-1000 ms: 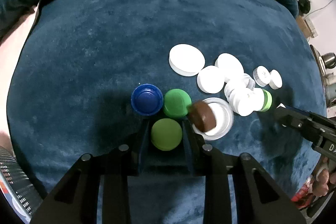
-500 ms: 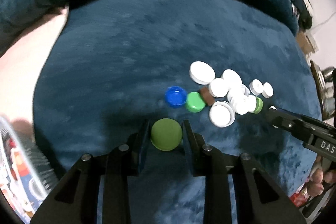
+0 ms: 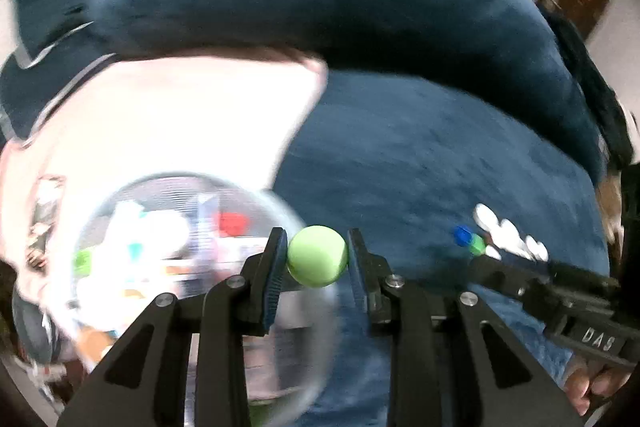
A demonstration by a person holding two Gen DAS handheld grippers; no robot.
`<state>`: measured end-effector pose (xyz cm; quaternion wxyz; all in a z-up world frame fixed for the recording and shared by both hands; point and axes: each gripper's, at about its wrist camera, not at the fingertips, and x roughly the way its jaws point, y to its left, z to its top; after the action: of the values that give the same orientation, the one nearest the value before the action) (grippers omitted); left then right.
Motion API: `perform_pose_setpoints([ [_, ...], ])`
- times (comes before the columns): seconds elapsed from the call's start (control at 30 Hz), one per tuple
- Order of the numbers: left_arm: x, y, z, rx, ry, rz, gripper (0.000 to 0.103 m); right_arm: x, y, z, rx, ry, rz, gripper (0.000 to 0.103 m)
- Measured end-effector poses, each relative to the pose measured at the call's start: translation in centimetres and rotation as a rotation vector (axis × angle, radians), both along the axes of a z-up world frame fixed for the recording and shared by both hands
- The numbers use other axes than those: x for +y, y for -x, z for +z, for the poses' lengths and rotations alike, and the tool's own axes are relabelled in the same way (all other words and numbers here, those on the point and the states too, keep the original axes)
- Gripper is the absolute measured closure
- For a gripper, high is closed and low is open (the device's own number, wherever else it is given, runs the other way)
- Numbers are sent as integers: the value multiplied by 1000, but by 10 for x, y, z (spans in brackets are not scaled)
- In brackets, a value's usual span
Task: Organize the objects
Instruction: 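Carry both caps over the mesh basket and open both grippers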
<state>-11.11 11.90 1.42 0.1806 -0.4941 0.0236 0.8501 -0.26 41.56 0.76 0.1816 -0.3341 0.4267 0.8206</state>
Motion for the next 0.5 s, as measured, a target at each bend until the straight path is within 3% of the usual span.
perform_pose_setpoints([
  [0.17, -75, 2, 10, 60, 25, 163, 72, -35, 69, 13, 40, 1, 134, 72],
  [0.3, -110, 8, 4, 45, 3, 235, 72, -54, 102, 15, 97, 13, 203, 72],
  [0.33, -113, 9, 2, 40, -1, 241, 69, -57, 108, 16, 130, 17, 209, 72],
  [0.37, -118, 12, -1, 29, -10, 248, 52, -58, 112, 16, 153, 25, 209, 71],
  [0.4, -121, 13, -3, 21, -16, 257, 24, -58, 113, 15, 155, 31, 205, 64],
  [0.43, -121, 14, -5, 13, -21, 264, 12, -57, 112, 12, 152, 33, 188, 40],
  [0.47, -123, 14, -5, 6, -29, 269, 2, -56, 111, 11, 153, 30, 173, 23],
  [0.5, -122, 12, -5, 7, -28, 273, 1, -55, 107, 12, 155, 28, 159, 0],
])
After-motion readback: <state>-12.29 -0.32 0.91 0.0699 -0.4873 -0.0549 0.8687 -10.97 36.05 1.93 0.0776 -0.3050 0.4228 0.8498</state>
